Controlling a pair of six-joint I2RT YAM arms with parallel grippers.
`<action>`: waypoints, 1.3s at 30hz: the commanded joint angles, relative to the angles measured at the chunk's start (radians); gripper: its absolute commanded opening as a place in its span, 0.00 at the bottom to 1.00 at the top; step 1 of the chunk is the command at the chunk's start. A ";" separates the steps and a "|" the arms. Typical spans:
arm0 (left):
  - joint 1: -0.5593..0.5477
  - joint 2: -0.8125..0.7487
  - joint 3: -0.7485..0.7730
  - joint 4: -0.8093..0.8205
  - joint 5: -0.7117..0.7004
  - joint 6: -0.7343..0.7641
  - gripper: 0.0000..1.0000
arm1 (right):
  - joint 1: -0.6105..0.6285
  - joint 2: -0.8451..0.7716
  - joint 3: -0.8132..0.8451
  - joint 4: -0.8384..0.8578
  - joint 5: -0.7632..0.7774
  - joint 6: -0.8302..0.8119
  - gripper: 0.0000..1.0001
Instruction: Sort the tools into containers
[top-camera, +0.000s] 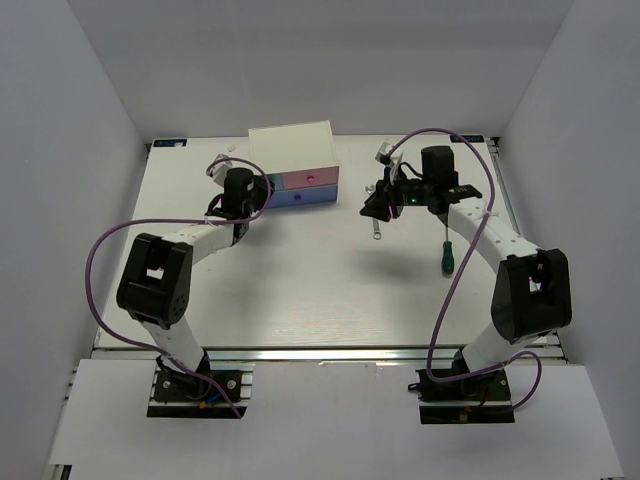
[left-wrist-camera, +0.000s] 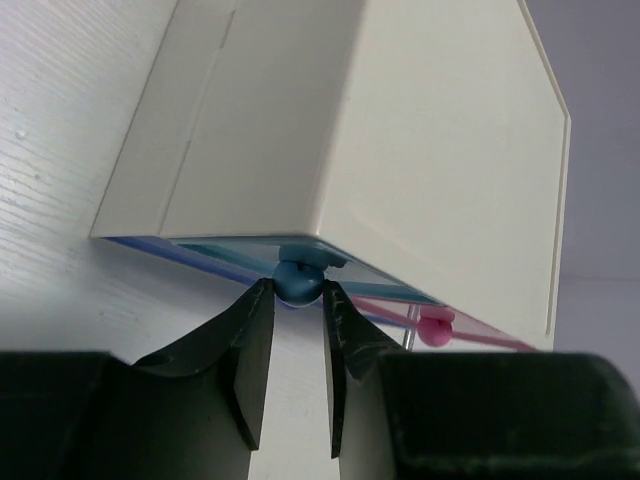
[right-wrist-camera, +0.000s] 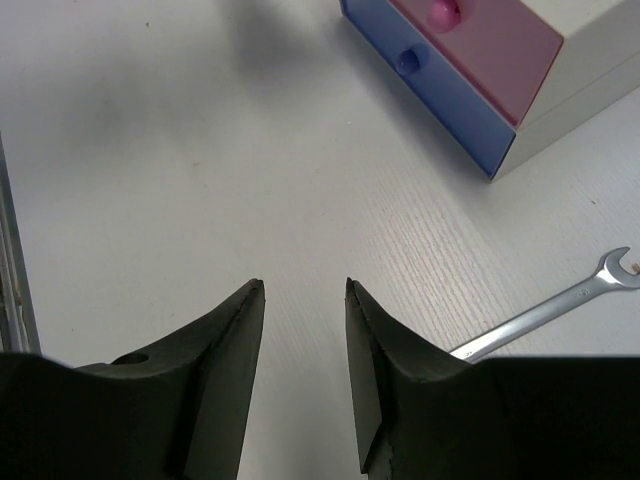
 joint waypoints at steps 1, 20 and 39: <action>0.002 -0.093 -0.023 0.021 0.166 0.042 0.36 | -0.008 -0.036 -0.013 0.010 -0.004 -0.007 0.44; -0.126 0.006 0.099 0.023 0.249 -0.018 0.24 | -0.019 -0.019 -0.023 0.030 -0.016 0.016 0.44; -0.182 0.195 0.248 0.030 0.065 0.008 0.55 | -0.088 -0.038 -0.068 0.051 -0.036 0.025 0.44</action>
